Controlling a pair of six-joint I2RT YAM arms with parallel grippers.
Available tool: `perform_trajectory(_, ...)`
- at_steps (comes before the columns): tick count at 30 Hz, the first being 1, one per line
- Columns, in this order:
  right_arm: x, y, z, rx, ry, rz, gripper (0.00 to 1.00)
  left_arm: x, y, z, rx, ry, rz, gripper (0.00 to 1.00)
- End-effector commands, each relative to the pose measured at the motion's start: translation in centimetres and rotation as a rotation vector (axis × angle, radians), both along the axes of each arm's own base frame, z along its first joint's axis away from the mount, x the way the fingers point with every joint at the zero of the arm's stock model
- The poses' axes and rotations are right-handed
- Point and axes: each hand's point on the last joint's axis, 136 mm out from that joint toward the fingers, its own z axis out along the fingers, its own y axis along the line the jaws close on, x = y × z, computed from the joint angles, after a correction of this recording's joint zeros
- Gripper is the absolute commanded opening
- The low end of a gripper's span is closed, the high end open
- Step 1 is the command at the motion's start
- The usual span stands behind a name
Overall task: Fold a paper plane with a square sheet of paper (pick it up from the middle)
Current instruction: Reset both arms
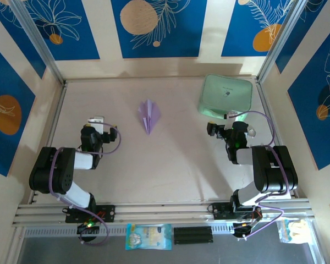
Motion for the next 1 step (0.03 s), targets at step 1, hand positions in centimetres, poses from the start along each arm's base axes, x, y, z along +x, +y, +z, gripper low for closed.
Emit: perform_trajectory(1,0.41,0.29,0.64,0.010,-0.017,0.019,0.99,0.41,-0.22,0.42,0.023,-0.015,-0.009,1.00)
